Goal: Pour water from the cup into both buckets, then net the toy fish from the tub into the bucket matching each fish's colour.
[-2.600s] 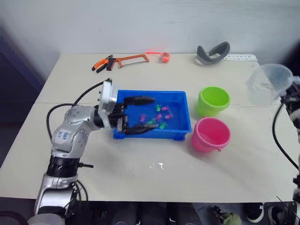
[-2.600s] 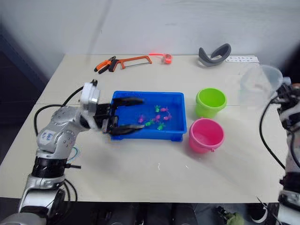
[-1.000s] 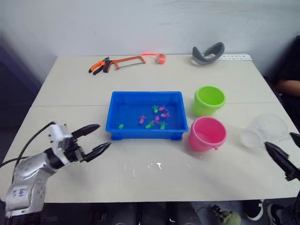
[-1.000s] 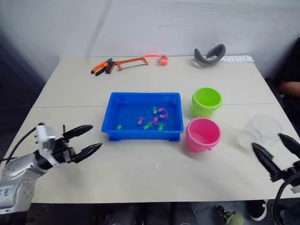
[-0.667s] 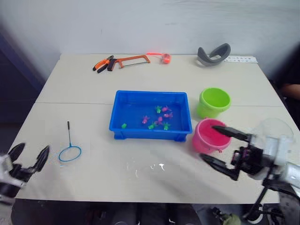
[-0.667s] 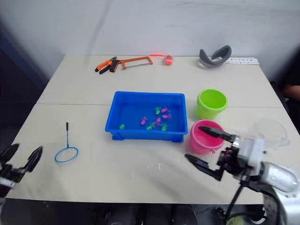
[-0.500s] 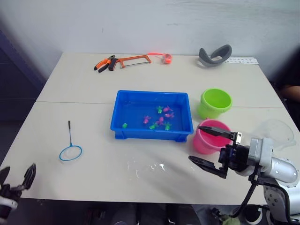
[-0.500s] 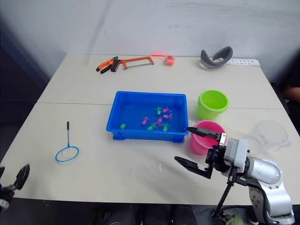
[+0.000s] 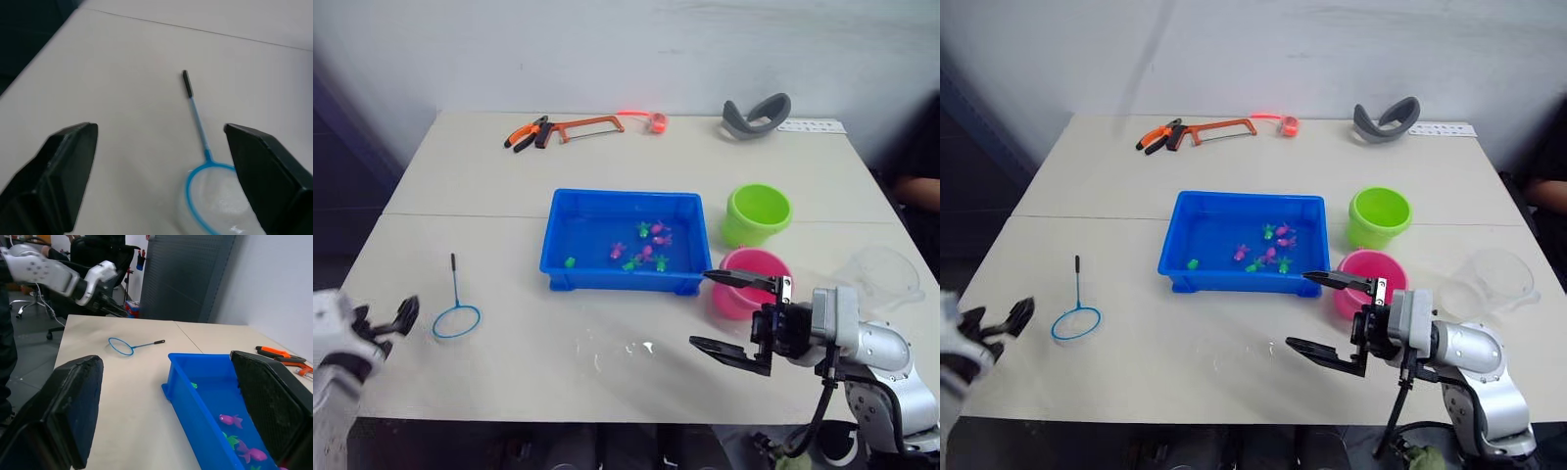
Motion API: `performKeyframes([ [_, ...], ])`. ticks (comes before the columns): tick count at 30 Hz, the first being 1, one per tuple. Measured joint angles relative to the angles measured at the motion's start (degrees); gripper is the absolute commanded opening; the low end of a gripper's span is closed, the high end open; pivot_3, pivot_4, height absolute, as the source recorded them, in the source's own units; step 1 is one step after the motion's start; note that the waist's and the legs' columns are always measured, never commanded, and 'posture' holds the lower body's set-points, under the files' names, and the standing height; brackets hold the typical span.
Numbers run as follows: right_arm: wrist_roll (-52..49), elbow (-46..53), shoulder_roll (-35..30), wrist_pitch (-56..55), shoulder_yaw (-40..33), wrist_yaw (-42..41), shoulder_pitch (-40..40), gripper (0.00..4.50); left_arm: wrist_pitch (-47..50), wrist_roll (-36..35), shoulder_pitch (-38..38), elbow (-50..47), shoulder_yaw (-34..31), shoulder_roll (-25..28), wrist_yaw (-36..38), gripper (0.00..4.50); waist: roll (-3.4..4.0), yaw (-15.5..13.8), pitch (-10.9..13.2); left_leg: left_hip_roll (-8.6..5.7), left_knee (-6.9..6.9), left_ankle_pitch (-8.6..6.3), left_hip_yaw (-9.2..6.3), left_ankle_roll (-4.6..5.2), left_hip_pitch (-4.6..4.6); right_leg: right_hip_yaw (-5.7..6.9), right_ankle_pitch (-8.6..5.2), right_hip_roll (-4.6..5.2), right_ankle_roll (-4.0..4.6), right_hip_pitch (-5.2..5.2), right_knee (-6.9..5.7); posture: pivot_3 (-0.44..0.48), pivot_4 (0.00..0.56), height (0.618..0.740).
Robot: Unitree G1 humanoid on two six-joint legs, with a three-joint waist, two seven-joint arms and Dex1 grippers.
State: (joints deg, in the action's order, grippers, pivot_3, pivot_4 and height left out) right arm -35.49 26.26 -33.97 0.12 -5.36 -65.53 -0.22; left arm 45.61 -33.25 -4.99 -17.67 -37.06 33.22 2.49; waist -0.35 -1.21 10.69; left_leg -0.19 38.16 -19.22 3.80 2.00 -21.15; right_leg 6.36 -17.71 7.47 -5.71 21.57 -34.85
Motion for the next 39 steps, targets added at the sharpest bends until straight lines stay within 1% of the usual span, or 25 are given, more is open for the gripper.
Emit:
performKeyframes([
  [2,-0.22,0.1,-0.54,0.59,0.1,0.02,-0.61,4.41,7.28,0.44,5.4,0.29,2.8,2.05,-2.9,4.5,0.0,0.12,0.0,0.0,-0.02,0.01,0.01,-0.02,-0.01,0.02,0.0,-0.05,0.0,0.01,-0.16,0.0,0.15,0.74],
  [4,-0.45,0.26,-1.3,1.28,-0.14,0.04,-0.25,4.41,12.92,1.14,9.33,1.08,4.65,2.95,-4.89,4.5,0.0,0.42,0.0,0.0,-0.04,0.01,0.02,-0.02,0.01,0.05,0.0,-0.07,-0.01,0.01,-0.18,0.0,0.15,0.74],
  [7,-0.47,0.53,-1.63,1.46,-0.9,0.62,0.6,4.41,19.28,3.71,15.7,6.87,7.47,3.46,-7.38,4.5,-0.01,0.25,0.0,-0.01,-0.04,0.03,0.02,-0.05,-0.01,0.15,0.0,-0.13,-0.01,0.01,-0.19,0.0,0.15,0.74],
  [12,-0.47,1.16,-1.86,2.24,-1.78,2.18,0.88,4.41,22.86,6.99,20.77,13.95,11.78,2.89,-7.61,4.5,-0.03,-0.06,-0.01,-0.02,0.01,0.07,0.05,-0.07,-0.02,0.14,0.0,-0.12,-0.02,0.0,-0.18,0.0,0.15,0.74],
  [18,-0.46,3.32,-1.89,3.14,-1.9,4.53,1.02,4.41,20.69,10.84,24.8,20.97,15.54,1.37,-6.11,4.5,-0.06,-0.32,-0.03,-0.03,0.01,0.18,0.04,-0.14,0.0,0.15,0.0,-0.1,-0.02,-0.02,-0.21,0.0,0.15,0.74],
  [21,-0.45,3.75,-1.91,3.8,-1.9,5.23,1.08,4.5,20.03,11.5,26.09,23.31,15.74,1.15,-4.89,3.63,-0.04,-0.35,-0.03,-0.07,0.01,0.24,0.04,-0.14,0.05,0.14,0.0,-0.03,-0.02,-0.03,-0.27,0.0,0.15,0.74],
  [25,-0.44,5.14,-1.94,4.24,-1.9,6.3,1.1,4.5,18.0,12.41,27.63,26.94,15.52,0.29,-4.29,1.83,-0.03,-0.3,-0.04,-0.07,-0.02,0.27,0.03,-0.38,0.19,0.1,0.0,-0.01,-0.01,-0.02,-0.31,0.0,0.15,0.74],
  [29,-0.44,5.8,-2.34,5.27,-1.9,7.42,1.12,4.5,16.87,13.59,28.76,29.96,15.15,0.27,-3.6,0.12,0.14,-0.2,-0.14,-0.07,-0.04,0.27,0.09,-0.5,0.32,0.01,-0.01,0.0,0.0,-0.01,-0.5,0.0,0.15,0.74],
  [32,-0.44,6.53,-2.57,6.0,-1.9,7.88,1.21,4.5,16.39,13.89,28.91,31.13,14.86,0.48,-2.46,0.05,0.24,-0.23,-0.2,-0.07,-0.06,0.27,0.09,-0.48,0.33,0.0,-0.01,0.0,0.0,-0.01,-0.56,0.0,0.15,0.74],
  [36,-0.49,7.46,-3.69,6.78,-2.2,8.69,1.44,4.5,13.98,13.32,27.72,31.68,13.39,1.69,1.95,0.05,0.24,-0.13,-0.2,-0.05,-0.07,0.28,0.1,-0.48,0.31,-0.01,-0.01,0.0,0.0,0.02,-0.56,0.0,0.15,0.74],
  [37,-0.6,7.5,-3.84,7.31,-2.48,8.97,1.51,4.5,12.84,13.07,26.78,31.59,13.3,2.31,3.63,0.05,0.21,-0.1,-0.18,-0.04,-0.06,0.27,0.1,-0.48,0.29,-0.01,-0.02,0.0,0.02,0.04,-0.56,0.0,0.15,0.74],
  [39,-1.78,7.82,-4.84,9.1,-3.72,9.95,1.79,4.5,8.13,11.63,24.18,30.58,12.56,4.29,10.32,0.05,0.06,-0.1,-0.1,-0.03,-0.05,0.3,0.05,-0.43,0.07,0.04,-0.02,0.0,0.02,0.18,-0.59,0.0,0.15,0.74],
])
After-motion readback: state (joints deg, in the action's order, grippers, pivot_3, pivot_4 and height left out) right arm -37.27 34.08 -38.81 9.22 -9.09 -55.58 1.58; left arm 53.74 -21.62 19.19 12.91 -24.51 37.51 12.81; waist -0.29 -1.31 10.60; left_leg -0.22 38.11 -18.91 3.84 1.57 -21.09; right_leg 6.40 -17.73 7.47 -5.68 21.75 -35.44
